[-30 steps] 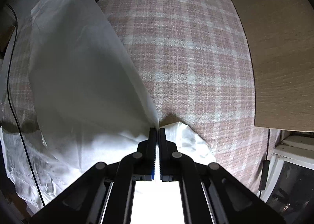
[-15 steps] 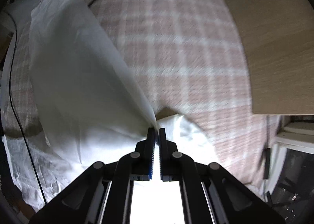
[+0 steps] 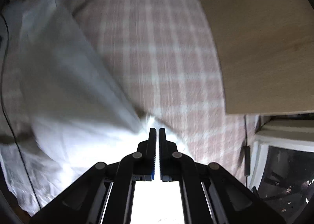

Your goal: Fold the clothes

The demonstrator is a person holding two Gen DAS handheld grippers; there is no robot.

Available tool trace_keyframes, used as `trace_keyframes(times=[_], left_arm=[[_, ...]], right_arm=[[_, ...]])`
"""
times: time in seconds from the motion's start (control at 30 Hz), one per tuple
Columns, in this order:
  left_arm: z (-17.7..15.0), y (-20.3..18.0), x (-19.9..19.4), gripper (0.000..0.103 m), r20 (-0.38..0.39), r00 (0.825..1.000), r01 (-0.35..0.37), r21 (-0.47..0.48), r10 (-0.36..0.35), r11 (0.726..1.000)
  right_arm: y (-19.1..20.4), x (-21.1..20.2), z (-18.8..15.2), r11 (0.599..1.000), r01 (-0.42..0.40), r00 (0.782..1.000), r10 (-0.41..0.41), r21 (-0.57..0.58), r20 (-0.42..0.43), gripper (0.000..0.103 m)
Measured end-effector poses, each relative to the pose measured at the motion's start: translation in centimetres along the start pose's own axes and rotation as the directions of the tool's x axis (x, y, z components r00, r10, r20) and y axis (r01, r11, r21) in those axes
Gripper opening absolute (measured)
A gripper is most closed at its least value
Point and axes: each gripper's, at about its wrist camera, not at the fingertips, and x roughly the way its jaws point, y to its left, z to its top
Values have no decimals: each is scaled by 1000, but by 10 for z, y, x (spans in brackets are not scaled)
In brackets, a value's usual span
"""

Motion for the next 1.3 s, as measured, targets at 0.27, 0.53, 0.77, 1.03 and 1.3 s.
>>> trace_keyframes(times=[0.27,0.53,0.77,1.03,1.3], left_arm=[[-9,-30,29,28,24,999,24,85,-26,996],[-28,-33,26,6,81,993,90,-67,-85,994],[-19,-42,-61,6,275,961,58,-72,-36,996],[-19,-52,-112,6,298,950,127,-113,-89,985],[-18,-72,-140,6,265,953,179,-99,-148,979]], right_arm=[[34,-39,16,999,7,996,-11,43,88,3],[32,-100,-26,932,-29,976,-52,362,211,3],[57,-96,-79,835,-182,971,68,519,230,3],[72,-28,-39,825,-227,965,119,518,233,3],[94,-77,-97,685,-335,925,109,647,364,3]])
